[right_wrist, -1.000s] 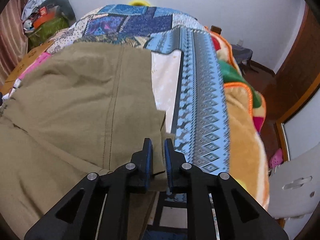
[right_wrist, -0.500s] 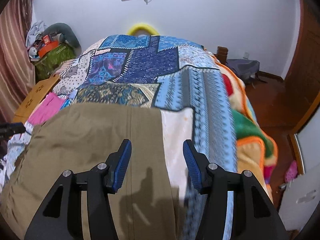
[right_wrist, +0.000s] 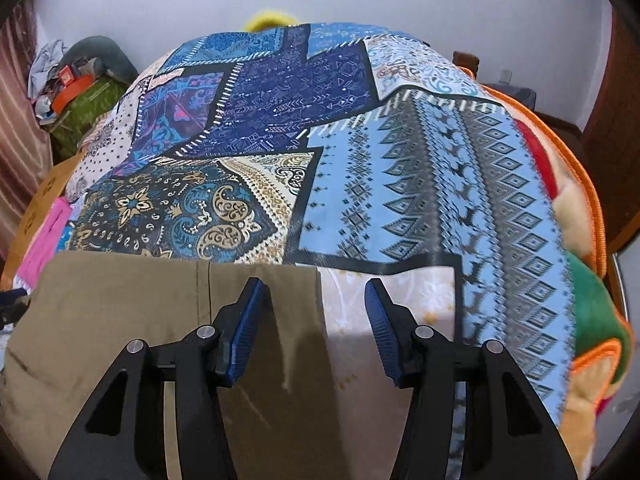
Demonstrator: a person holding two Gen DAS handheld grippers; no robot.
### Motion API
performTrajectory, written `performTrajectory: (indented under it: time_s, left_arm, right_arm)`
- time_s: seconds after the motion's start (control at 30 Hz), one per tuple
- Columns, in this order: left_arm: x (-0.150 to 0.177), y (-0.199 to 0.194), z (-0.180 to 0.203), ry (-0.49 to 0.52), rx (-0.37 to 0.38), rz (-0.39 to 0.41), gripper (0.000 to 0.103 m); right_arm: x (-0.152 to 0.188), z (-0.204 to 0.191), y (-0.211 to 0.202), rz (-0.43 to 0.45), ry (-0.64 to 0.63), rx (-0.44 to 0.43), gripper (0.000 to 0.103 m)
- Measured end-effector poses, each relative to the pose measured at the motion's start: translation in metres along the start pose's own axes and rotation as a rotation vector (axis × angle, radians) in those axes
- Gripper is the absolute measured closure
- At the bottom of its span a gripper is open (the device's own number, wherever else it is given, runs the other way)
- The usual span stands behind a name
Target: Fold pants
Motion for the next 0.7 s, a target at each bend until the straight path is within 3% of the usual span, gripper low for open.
performTrajectory:
  time_s: [0.03, 0.07, 0.23, 0.47, 0.7]
  left_arm:
    - [0.001, 0.002, 0.000, -0.003, 0.002, 0.002, 0.043]
    - [0.001, 0.003, 0.000, -0.001, 0.000, 0.008, 0.045]
    - [0.000, -0.001, 0.007, 0.024, -0.038, 0.038, 0.053]
    - [-0.019, -0.050, 0.024, 0.110, -0.130, 0.162, 0.055]
    - [-0.047, -0.132, 0.078, 0.202, -0.146, 0.349, 0.055]
  right_arm:
    - [0.000, -0.003, -0.001, 0.013, -0.004, -0.003, 0.065]
    - [0.000, -0.006, -0.002, 0.014, -0.009, -0.019, 0.079]
    - [0.003, -0.018, -0.010, 0.030, -0.077, 0.035, 0.091]
    - [-0.014, -0.009, -0.045, 0.127, -0.081, 0.097, 0.092]
    - [-0.046, 0.012, -0.131, 0.280, -0.038, 0.124, 0.093]
Point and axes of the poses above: each gripper's, at about its wrist camera, not at the fingertips, and y roughly the way its jaws point, z to its right, x to its underside, the point moved 9 cm from there along y, roughly the way its jaws point, and after that the axes turned 12 degrees about x, right-handed, at the moved point
